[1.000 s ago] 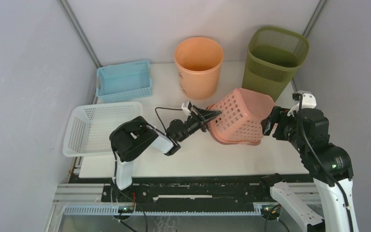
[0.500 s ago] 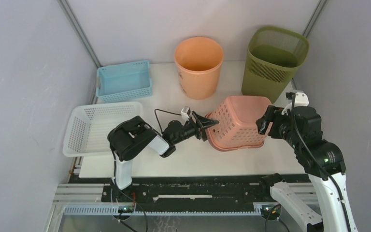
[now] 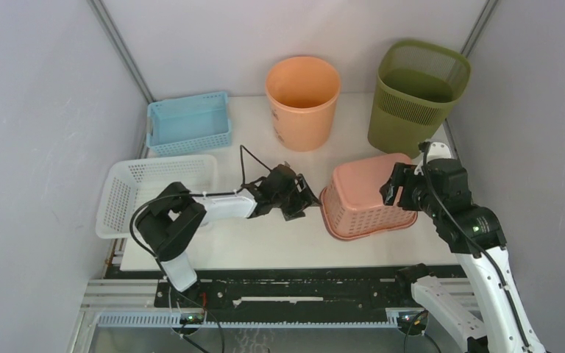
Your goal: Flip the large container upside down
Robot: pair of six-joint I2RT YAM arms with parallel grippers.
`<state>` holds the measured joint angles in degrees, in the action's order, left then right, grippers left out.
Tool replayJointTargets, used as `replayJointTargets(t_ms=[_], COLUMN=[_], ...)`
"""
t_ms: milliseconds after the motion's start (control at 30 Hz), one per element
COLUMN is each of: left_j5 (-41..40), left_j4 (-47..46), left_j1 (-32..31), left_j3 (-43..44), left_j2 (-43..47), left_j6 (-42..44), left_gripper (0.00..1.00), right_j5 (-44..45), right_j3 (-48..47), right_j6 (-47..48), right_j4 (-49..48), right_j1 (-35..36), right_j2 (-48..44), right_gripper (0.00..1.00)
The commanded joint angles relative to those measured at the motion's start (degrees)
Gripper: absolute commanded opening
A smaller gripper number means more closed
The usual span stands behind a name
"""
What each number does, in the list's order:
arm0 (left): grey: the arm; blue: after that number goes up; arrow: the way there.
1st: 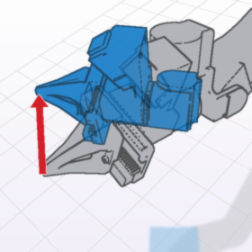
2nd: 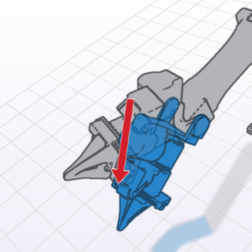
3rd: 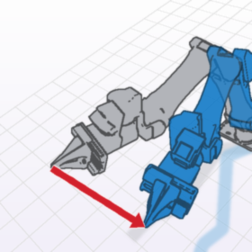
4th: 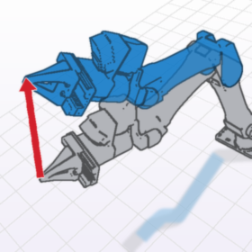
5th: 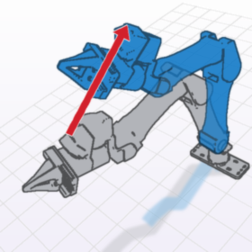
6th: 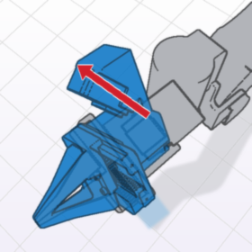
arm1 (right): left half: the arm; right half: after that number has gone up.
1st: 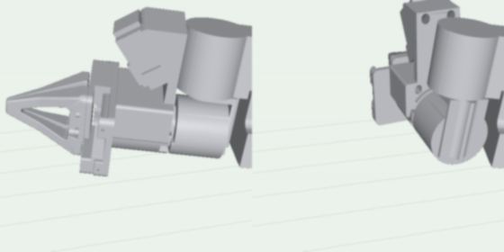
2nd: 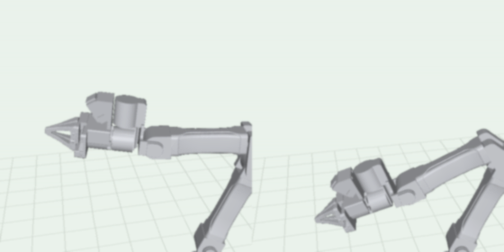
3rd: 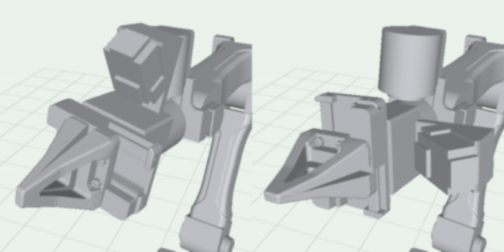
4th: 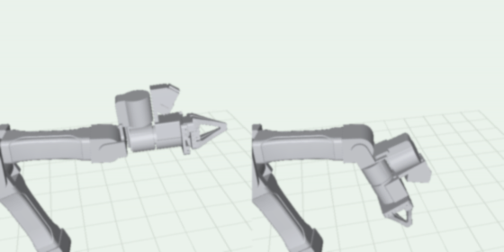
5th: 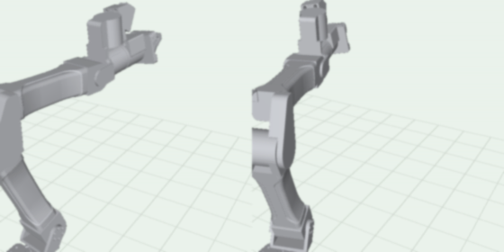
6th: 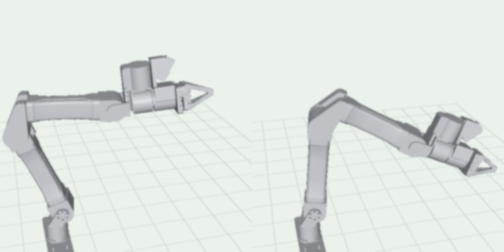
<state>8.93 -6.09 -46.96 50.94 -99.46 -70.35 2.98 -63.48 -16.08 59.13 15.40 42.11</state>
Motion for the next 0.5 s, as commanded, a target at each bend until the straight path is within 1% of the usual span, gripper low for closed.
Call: replayJointTargets(t_ms=[0,133,200,300,400,467], left_j5=[-8.4,-10.36,-12.07,-16.02,-18.83,-20.81], left_j4=[20.15,21.54,23.0,26.37,29.07,30.5], left_j1=[0.2,0.08,-0.26,-1.08,-1.07,-0.96], left_j3=[5.86,5.62,6.08,6.9,6.33,6.03], left_j2=[3.73,6.23,8.86,15.0,22.49,26.17], left_j6=[9.41,10.72,12.87,16.8,19.19,20.47], left_gripper=[0.74,0.75,0.76,0.85,0.99,1.0], right_j5=[-1.09,-1.35,-1.23,-1.81,-1.32,0.92], right_j3=[0.88,1.19,1.46,1.52,1.52,1.52], right_j6=[-0.86,-1.14,-1.55,-2.81,-6.3,-8.37], right_j4=[-4.09,-4.42,-4.54,-5.73,-8.79,-11.45], right_j1=[-0.11,0.49,1.22,3.86,10.55,17.24], right_j2=[0.23,0.4,0.5,0.81,1.76,3.79], right_gripper=[0.75,0.75,0.75,0.74,0.72,0.69])
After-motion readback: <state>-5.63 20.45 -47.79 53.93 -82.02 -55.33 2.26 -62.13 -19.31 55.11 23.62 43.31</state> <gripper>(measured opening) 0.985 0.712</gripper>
